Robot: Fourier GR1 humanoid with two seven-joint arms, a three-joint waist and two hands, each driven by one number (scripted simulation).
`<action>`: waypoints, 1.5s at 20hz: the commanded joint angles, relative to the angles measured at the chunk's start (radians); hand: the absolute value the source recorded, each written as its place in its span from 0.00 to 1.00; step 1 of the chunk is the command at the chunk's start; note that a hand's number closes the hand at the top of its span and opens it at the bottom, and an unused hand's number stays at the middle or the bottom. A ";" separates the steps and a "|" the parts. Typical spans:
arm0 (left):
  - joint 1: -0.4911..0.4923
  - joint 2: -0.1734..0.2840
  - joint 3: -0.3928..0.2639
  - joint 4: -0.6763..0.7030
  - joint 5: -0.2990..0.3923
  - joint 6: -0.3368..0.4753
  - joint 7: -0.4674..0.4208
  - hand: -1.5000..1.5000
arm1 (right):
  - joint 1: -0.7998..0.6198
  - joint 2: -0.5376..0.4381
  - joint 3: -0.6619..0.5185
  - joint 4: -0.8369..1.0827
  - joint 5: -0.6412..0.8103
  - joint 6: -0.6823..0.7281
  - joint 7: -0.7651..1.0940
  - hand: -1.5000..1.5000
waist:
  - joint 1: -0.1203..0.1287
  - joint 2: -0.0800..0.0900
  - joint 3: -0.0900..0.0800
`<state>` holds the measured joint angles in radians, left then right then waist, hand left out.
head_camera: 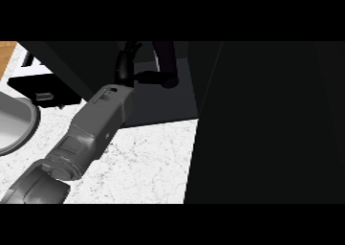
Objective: Pick up the wine, place it into the cabinet and close the cabinet
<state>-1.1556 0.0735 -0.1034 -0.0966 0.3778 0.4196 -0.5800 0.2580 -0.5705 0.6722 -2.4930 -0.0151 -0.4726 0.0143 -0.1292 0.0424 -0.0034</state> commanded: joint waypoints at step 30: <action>0.037 -0.073 0.012 -0.216 0.140 -0.366 0.009 0.00 | 0.132 -0.080 -0.088 -0.229 -0.049 -0.039 0.109 0.00 | 0.097 -0.052 0.003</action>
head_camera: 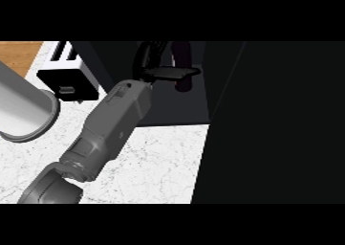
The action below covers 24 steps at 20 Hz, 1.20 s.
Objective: Pick up the wine, place it into the cabinet and close the cabinet
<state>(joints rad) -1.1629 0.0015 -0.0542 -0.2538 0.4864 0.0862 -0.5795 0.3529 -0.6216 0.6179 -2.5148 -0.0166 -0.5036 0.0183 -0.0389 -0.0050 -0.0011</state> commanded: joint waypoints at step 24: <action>0.783 0.042 -0.355 -0.857 0.080 -0.021 0.124 0.00 | 0.112 -0.071 -0.010 -0.231 -0.008 -0.049 0.055 0.00 | 0.051 -0.013 0.001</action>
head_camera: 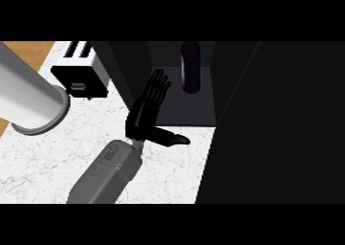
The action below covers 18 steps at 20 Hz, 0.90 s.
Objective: Pick up the wine, place it into the cabinet and close the cabinet
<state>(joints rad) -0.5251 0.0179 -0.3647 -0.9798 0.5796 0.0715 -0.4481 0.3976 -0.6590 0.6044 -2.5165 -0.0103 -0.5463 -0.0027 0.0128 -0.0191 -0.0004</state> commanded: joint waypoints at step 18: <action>0.474 0.245 0.040 -0.509 0.062 -0.105 0.018 0.00 | 0.011 -0.172 0.060 -0.226 -0.099 0.195 0.097 0.00 | -0.005 0.012 0.000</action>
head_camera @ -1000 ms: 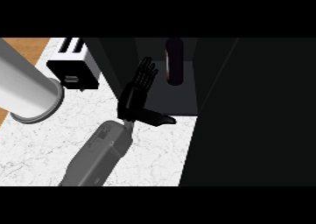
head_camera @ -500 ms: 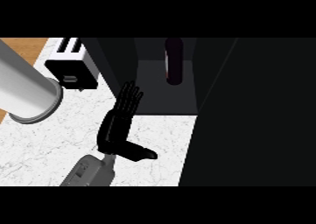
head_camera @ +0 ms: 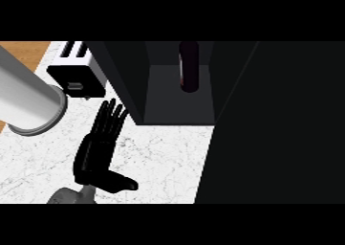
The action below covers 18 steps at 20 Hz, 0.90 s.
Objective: Pick up the wine, place it into the cabinet and close the cabinet
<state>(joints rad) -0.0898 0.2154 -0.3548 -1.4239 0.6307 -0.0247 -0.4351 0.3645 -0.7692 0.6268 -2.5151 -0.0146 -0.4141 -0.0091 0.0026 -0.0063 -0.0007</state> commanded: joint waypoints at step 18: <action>0.149 0.285 0.270 -0.122 0.148 -0.194 0.045 0.00 | -0.127 0.021 0.221 -0.158 -0.012 0.178 0.147 1.00 | 0.013 0.005 -0.002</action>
<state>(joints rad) 0.0495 0.4483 -0.1312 -1.5231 0.7435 -0.1864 -0.4247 0.2915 -0.8290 0.7620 -2.5103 -0.0199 -0.2278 0.0042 0.0065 -0.0028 -0.0035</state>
